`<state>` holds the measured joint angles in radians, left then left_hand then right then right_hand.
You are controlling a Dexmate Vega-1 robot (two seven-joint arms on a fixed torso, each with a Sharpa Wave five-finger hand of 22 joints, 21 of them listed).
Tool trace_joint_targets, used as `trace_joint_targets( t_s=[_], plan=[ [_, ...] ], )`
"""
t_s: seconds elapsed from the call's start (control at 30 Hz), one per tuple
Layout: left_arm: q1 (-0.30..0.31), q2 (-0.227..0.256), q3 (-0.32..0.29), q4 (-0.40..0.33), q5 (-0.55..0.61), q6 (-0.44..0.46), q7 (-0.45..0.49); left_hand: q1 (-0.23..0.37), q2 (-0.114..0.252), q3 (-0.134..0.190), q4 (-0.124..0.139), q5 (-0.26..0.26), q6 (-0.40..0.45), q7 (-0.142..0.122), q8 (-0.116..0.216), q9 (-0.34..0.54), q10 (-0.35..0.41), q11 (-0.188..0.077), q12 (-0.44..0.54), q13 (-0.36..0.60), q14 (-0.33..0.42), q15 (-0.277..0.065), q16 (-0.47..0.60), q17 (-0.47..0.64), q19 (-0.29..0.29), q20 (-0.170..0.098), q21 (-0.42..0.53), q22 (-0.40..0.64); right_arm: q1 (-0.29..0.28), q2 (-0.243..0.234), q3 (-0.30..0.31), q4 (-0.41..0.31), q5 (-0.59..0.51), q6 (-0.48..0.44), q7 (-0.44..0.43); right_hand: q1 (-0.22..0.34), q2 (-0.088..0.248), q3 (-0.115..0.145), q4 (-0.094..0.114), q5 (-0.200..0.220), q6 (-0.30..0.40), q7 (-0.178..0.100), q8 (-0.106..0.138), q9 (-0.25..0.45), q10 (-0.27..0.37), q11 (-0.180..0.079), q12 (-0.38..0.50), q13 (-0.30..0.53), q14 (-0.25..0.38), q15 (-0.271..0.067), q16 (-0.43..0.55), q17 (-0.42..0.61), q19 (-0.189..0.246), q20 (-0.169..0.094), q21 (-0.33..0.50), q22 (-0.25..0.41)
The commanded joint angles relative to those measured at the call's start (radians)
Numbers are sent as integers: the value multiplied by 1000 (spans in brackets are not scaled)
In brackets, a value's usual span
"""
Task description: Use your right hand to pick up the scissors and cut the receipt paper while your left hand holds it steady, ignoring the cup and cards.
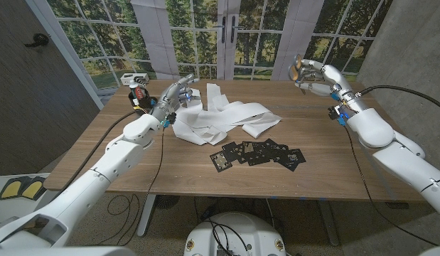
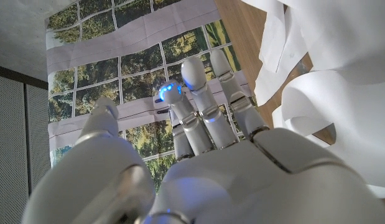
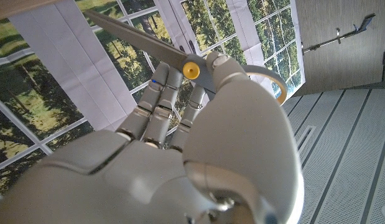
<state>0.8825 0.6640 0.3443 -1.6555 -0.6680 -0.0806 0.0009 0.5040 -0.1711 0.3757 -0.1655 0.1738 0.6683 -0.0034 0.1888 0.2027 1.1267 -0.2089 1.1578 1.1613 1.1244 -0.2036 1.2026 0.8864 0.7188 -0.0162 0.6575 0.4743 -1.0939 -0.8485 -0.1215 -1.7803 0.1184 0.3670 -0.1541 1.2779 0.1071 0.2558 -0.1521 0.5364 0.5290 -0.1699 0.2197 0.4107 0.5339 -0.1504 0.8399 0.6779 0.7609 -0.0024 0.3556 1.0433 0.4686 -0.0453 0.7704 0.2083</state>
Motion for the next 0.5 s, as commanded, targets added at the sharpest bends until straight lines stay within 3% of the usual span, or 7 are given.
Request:
trace_joint_targets(
  t_s=[0.03,0.2,0.3,0.5],
  plan=[
    [-16,38,15,-24,5,19,-57,19,2,-17,5,3,-13,0,-5,4,-19,0,-10,-10,-4,-2,19,15,19,-3,13,6,18,6,-17,17,-31,6,-13,22,30,16,1,4,10,-2,-2,4,45,-44,9,101,90,-236,-6,4,-8,-51,12,2],
    [-23,41,10,-19,-45,43,-100,8,11,-33,17,3,-26,0,-6,5,-9,-4,-26,-46,-11,-2,12,-3,15,-1,14,3,18,5,-21,15,-47,3,-23,22,30,16,1,4,13,-2,-3,5,45,-43,10,100,91,-236,-10,7,-9,-52,18,1],
    [-34,37,4,2,-113,64,-169,4,14,-42,20,4,25,10,11,4,2,-2,-38,-74,-13,-1,8,-11,10,3,14,0,17,8,-22,15,-48,3,-28,22,30,17,2,4,18,-1,-3,6,47,-43,12,100,92,-236,-12,9,-10,-51,21,0],
    [-46,51,4,5,-140,96,-199,-4,24,-61,27,5,16,20,-3,3,-28,-1,-70,-120,-27,2,-42,-96,-7,11,11,-8,19,7,-29,14,-54,-5,-30,22,29,17,1,3,19,-2,-5,8,50,-41,11,97,94,-236,-15,12,-13,-53,27,-1]
  ],
)
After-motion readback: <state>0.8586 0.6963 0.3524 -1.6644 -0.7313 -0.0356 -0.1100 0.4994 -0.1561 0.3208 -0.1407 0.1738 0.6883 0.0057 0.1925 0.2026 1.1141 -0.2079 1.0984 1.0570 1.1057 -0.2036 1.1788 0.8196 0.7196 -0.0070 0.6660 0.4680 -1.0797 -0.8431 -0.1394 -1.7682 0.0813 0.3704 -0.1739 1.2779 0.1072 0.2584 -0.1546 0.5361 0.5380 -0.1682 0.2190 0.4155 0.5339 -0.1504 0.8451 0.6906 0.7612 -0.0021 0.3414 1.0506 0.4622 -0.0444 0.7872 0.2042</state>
